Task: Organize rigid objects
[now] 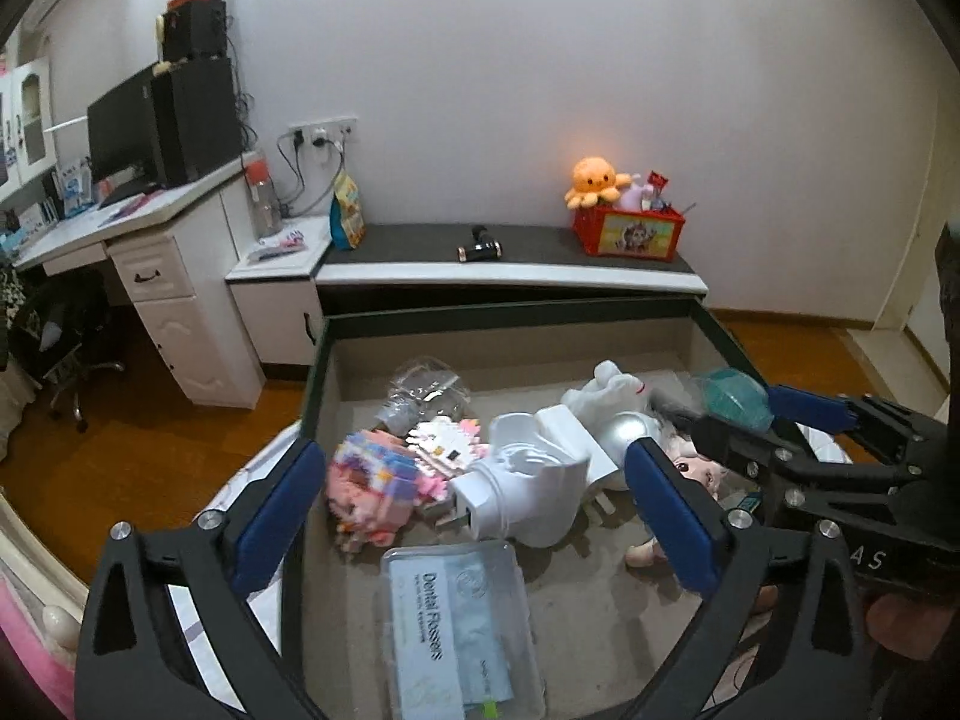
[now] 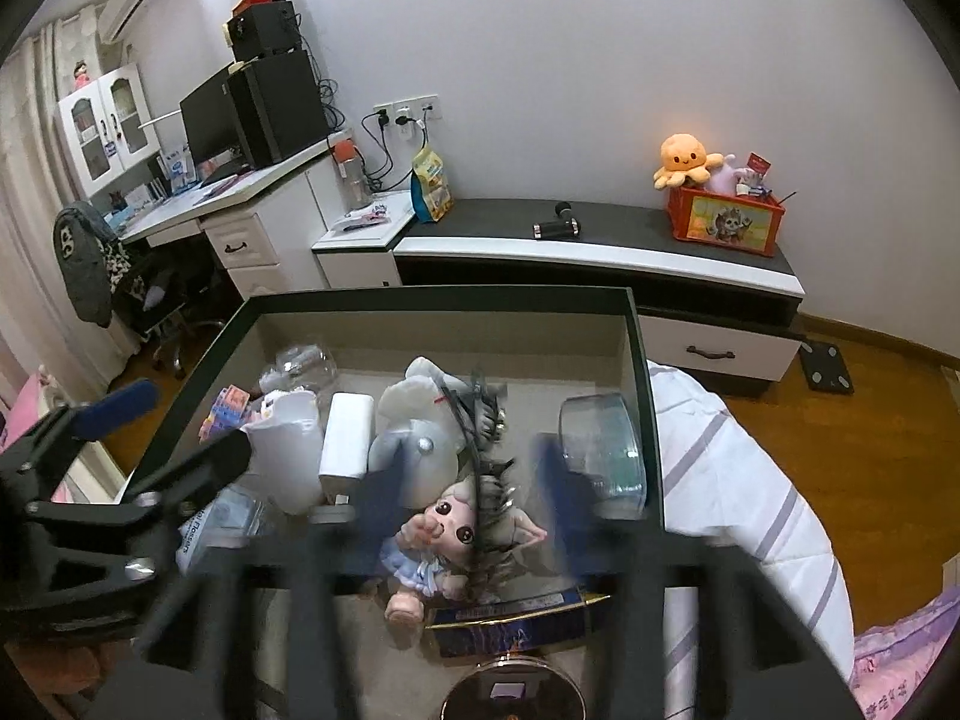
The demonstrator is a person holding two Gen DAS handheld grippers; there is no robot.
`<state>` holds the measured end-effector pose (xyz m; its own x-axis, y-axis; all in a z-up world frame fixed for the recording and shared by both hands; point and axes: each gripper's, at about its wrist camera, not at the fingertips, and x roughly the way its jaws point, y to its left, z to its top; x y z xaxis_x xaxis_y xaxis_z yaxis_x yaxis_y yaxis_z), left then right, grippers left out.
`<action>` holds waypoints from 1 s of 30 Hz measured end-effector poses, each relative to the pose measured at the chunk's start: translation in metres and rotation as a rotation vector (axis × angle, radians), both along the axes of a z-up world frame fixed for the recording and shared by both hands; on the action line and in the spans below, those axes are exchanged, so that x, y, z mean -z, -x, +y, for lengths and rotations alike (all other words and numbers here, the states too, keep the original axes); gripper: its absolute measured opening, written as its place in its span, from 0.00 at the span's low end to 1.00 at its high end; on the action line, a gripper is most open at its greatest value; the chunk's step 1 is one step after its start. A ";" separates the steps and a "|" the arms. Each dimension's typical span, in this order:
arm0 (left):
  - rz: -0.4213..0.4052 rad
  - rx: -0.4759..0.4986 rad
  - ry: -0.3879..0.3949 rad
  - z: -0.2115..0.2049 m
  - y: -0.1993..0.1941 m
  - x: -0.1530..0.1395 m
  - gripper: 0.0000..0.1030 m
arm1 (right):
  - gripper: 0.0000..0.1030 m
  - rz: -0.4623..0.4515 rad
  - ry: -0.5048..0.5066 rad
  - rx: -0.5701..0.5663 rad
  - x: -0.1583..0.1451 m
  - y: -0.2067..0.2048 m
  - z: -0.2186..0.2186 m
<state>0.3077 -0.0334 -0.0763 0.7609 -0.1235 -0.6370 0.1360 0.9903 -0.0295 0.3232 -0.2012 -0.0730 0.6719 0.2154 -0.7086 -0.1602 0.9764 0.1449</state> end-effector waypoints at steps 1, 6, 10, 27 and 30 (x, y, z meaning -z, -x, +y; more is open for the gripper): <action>-0.005 -0.005 0.002 0.002 0.003 -0.002 1.00 | 0.81 -0.005 -0.001 0.005 -0.001 0.003 0.000; -0.032 -0.022 0.025 0.013 0.030 -0.016 1.00 | 1.00 -0.028 0.006 0.039 -0.016 0.023 -0.002; -0.060 -0.029 0.029 0.018 0.059 -0.029 1.00 | 1.00 -0.051 -0.006 0.063 -0.028 0.044 -0.006; -0.166 -0.063 0.053 0.038 0.214 -0.073 1.00 | 1.00 -0.198 0.001 0.107 -0.092 0.192 0.003; -0.176 -0.064 0.056 0.037 0.240 -0.074 1.00 | 1.00 -0.223 -0.001 0.112 -0.099 0.223 0.000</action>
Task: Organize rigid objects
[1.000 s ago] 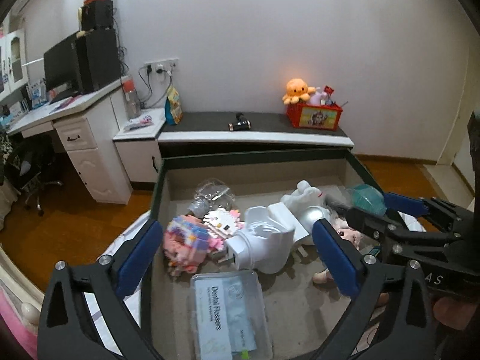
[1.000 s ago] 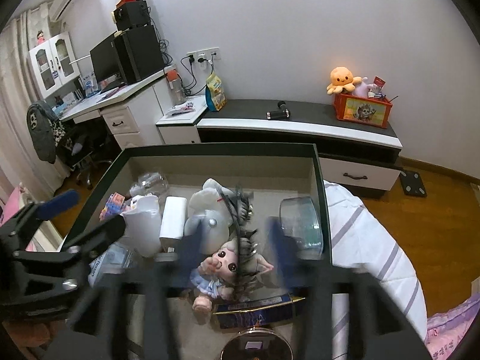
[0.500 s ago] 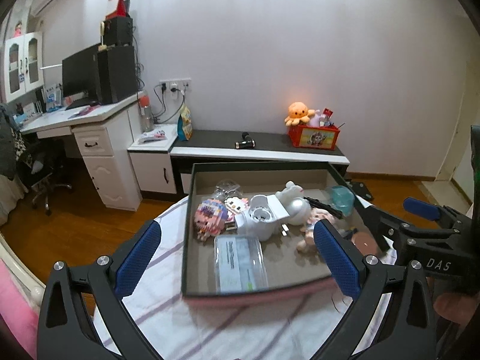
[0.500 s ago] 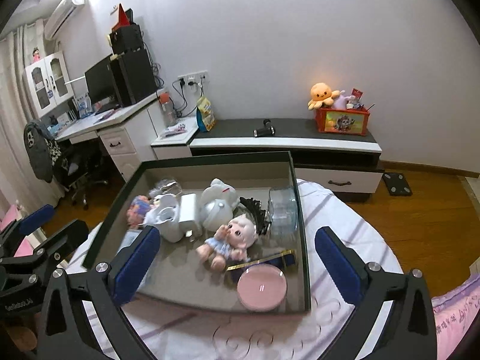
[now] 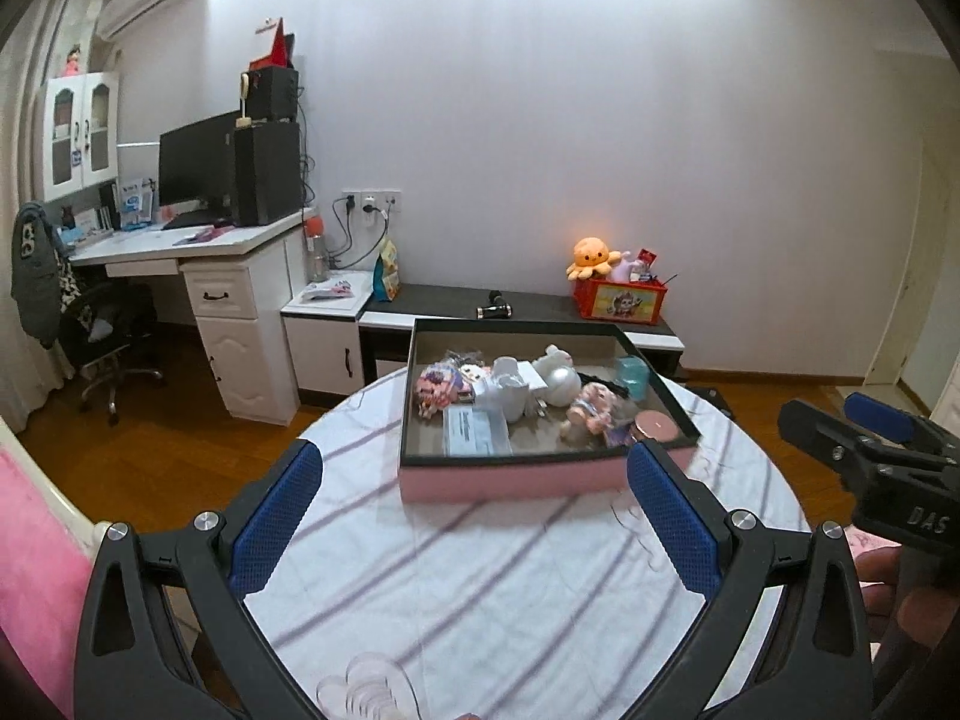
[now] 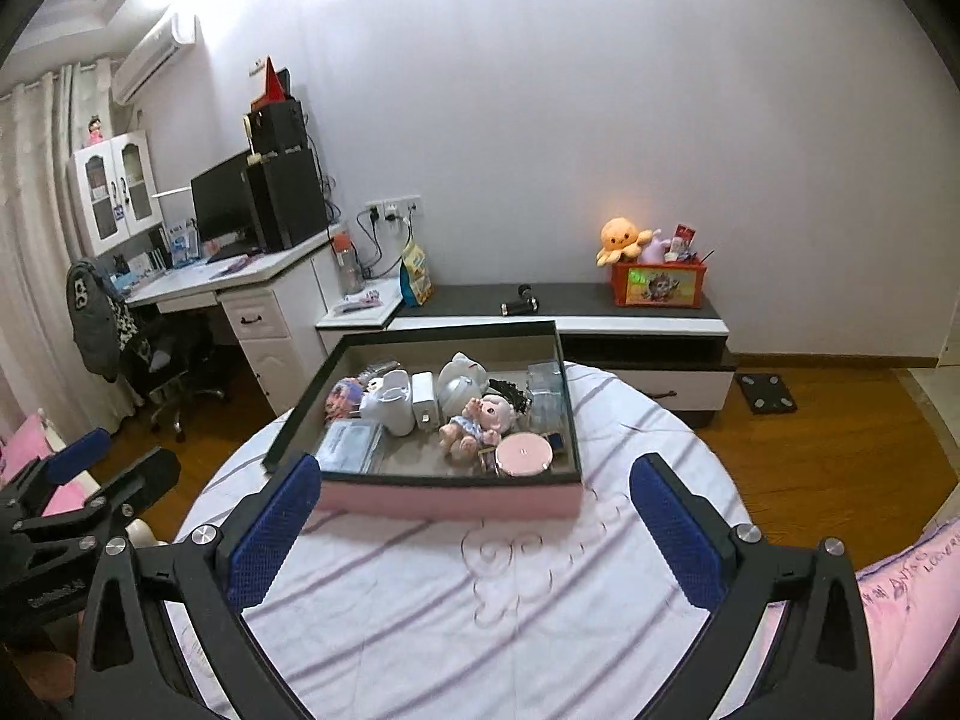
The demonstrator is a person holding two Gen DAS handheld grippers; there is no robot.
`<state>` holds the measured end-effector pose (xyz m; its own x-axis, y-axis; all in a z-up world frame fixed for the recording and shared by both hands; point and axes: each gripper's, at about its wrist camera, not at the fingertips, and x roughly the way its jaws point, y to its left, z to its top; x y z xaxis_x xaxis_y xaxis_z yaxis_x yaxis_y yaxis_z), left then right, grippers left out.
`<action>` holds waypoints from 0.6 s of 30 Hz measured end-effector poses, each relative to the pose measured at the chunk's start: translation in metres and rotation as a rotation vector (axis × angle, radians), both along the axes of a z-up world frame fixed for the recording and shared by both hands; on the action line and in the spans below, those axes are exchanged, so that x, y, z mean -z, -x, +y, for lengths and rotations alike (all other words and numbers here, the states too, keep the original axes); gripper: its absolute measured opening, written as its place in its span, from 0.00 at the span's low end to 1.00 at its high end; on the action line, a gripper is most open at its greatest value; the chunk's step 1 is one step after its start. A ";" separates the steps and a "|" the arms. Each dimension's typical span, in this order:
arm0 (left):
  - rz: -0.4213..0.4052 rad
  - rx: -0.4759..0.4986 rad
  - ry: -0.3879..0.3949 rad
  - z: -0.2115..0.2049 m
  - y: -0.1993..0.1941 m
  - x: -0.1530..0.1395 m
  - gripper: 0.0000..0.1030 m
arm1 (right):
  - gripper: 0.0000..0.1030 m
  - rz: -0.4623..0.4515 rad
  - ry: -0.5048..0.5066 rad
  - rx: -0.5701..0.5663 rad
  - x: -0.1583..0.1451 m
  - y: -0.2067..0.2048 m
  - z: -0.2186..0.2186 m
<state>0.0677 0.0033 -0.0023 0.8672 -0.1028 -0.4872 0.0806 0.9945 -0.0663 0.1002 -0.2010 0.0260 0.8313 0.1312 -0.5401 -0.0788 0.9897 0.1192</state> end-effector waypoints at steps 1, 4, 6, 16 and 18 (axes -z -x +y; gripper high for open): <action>-0.002 0.001 0.001 -0.001 0.006 0.000 1.00 | 1.00 -0.008 -0.001 -0.001 -0.002 0.009 0.000; -0.017 0.001 -0.002 -0.006 0.029 -0.003 1.00 | 1.00 -0.031 0.006 0.001 -0.008 0.036 -0.002; -0.030 -0.008 -0.006 -0.009 0.047 -0.007 1.00 | 1.00 -0.050 0.006 0.002 -0.011 0.057 -0.004; -0.081 -0.003 -0.036 -0.022 0.110 -0.021 1.00 | 1.00 -0.117 0.005 0.051 -0.018 0.135 -0.014; -0.082 0.001 -0.049 -0.025 0.117 -0.020 1.00 | 1.00 -0.125 0.010 0.052 -0.019 0.139 -0.013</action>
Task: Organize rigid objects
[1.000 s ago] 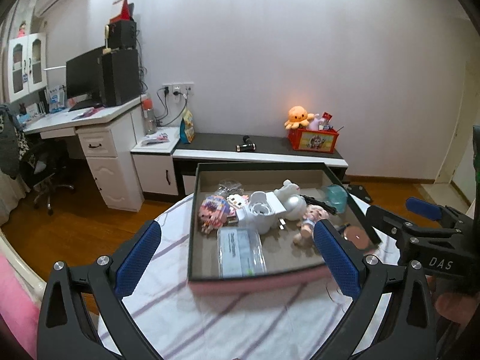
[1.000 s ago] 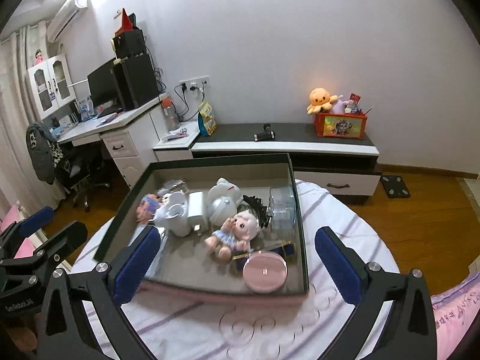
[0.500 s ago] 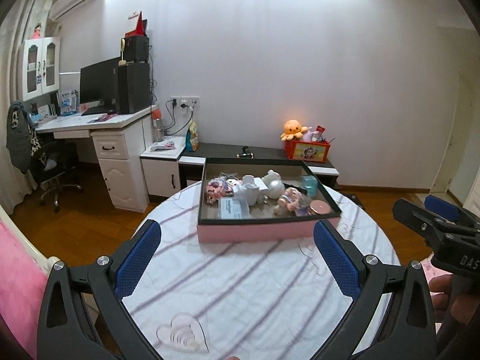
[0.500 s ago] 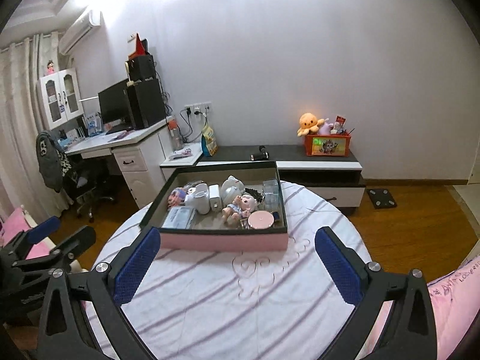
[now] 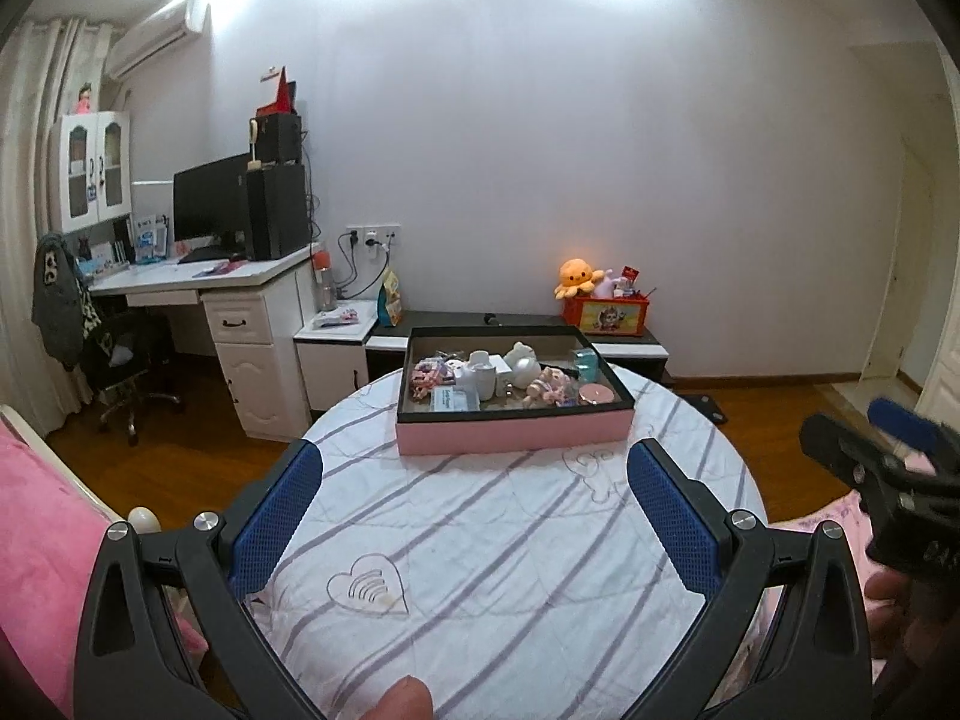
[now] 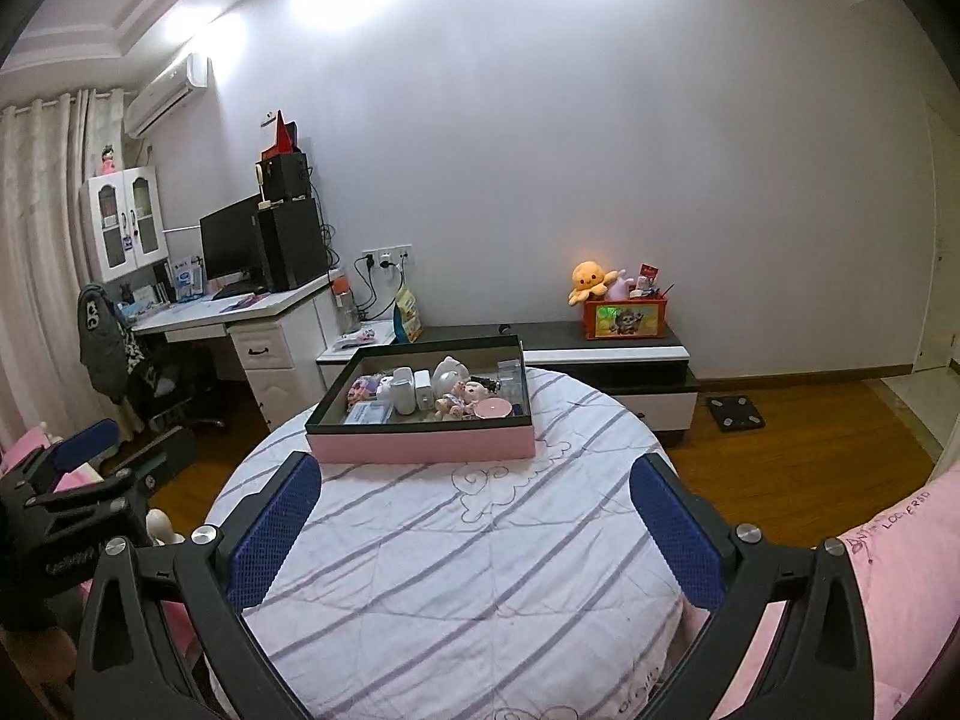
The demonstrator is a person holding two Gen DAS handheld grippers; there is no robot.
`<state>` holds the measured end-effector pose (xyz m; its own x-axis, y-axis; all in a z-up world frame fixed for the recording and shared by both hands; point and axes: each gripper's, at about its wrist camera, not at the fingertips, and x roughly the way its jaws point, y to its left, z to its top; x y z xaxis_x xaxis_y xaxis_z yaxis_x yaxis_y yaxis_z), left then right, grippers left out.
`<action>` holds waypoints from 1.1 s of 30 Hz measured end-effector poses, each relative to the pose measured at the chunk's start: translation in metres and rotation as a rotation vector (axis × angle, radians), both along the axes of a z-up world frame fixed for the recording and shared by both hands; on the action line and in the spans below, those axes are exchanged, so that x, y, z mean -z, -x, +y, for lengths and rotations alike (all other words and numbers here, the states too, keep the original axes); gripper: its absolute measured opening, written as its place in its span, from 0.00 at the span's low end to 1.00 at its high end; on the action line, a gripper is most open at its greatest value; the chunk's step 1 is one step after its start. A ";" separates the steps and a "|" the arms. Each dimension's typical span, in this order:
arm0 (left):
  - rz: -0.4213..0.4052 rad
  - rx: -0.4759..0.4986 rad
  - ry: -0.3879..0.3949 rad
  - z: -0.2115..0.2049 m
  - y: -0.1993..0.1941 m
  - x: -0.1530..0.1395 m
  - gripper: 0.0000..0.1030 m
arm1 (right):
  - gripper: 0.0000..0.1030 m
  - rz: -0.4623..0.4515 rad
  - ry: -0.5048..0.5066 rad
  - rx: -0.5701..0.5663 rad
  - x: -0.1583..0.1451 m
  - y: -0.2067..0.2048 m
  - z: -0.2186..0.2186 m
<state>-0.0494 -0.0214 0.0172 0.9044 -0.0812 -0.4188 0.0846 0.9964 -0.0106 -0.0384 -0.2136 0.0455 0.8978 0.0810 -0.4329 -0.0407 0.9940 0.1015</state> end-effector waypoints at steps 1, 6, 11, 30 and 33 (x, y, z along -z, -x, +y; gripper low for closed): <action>0.000 0.001 -0.003 -0.001 0.002 0.001 1.00 | 1.00 -0.005 0.000 0.001 -0.001 0.000 0.001; 0.006 -0.006 0.007 0.003 0.007 0.004 1.00 | 1.00 -0.016 0.003 -0.002 -0.002 0.003 0.007; 0.006 -0.012 0.017 0.008 0.010 0.004 1.00 | 1.00 -0.012 0.007 -0.005 0.001 0.006 0.010; 0.008 -0.003 0.036 0.013 0.008 0.002 1.00 | 1.00 0.000 0.019 -0.030 0.004 0.008 0.021; -0.001 -0.016 0.038 0.014 0.009 0.002 1.00 | 1.00 -0.001 0.020 -0.028 0.004 0.008 0.021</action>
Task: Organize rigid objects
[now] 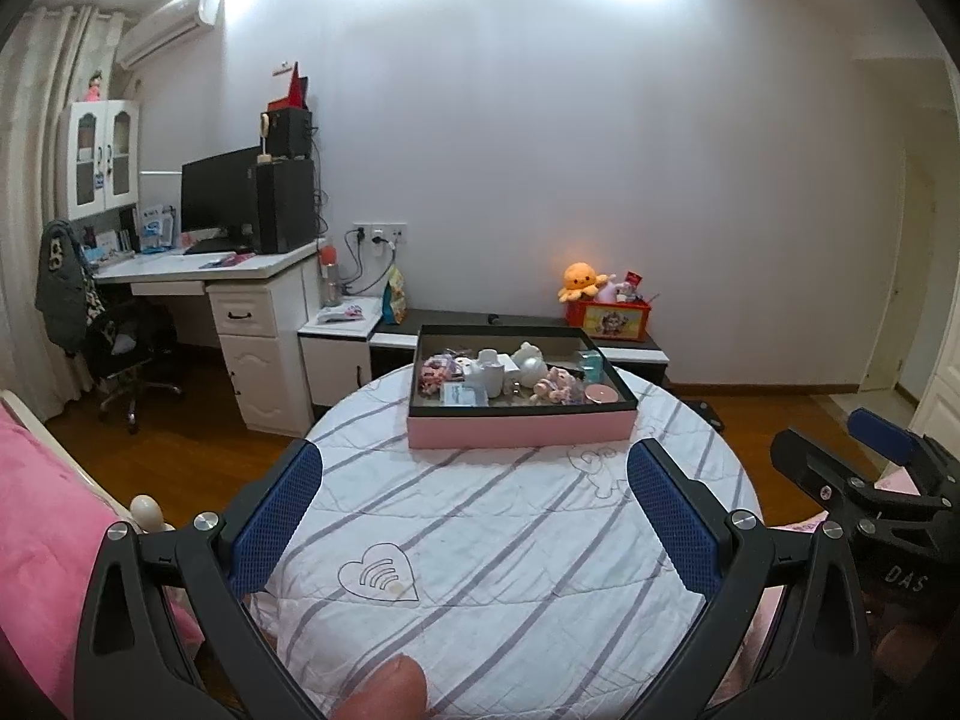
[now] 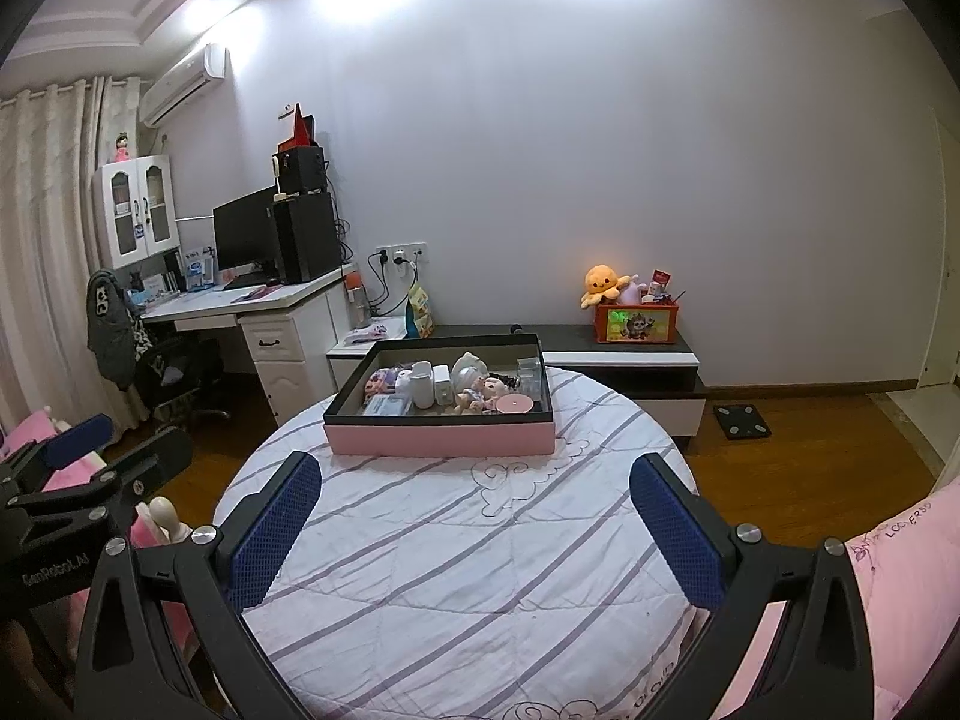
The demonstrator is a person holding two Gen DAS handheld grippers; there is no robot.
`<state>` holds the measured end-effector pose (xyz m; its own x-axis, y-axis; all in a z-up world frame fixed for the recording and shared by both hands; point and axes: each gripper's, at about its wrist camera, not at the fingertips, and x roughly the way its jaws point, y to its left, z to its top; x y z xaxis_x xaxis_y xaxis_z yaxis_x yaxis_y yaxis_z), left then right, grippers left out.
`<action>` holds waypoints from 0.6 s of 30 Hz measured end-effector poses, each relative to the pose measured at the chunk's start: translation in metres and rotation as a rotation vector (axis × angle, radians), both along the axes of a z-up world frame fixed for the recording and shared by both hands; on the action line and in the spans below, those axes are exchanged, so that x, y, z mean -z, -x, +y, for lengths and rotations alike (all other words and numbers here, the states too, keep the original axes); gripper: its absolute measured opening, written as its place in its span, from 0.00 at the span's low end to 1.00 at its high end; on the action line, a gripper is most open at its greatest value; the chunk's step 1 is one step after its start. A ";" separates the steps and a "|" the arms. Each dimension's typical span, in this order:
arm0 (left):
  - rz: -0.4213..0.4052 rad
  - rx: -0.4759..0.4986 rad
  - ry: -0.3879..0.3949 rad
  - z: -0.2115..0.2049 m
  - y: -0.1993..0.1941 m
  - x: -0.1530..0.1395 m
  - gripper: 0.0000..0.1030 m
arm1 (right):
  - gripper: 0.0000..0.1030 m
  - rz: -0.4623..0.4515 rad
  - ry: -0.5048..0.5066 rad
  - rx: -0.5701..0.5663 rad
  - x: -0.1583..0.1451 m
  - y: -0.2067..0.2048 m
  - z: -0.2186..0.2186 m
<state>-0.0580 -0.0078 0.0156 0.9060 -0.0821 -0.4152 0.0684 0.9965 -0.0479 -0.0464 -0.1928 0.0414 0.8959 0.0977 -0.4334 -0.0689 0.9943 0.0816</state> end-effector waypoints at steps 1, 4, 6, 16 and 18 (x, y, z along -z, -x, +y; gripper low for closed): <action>0.001 0.001 0.005 0.001 0.000 0.000 1.00 | 1.00 -0.001 -0.001 0.000 0.000 0.000 0.000; 0.007 -0.010 0.003 0.001 -0.002 0.000 1.00 | 1.00 -0.001 0.000 0.000 0.000 0.000 -0.001; 0.003 -0.024 -0.012 0.000 -0.001 0.000 1.00 | 1.00 -0.001 0.000 0.001 0.000 0.000 -0.001; -0.009 -0.001 0.026 0.006 0.004 -0.002 1.00 | 1.00 0.000 0.000 -0.002 0.000 0.000 -0.001; -0.017 0.009 0.041 0.008 0.006 -0.003 1.00 | 1.00 -0.001 -0.001 -0.003 0.000 0.000 -0.002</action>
<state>-0.0642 0.0004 0.0188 0.9121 -0.1071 -0.3957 0.0787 0.9931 -0.0872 -0.0467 -0.1944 0.0410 0.8960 0.1011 -0.4323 -0.0724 0.9940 0.0824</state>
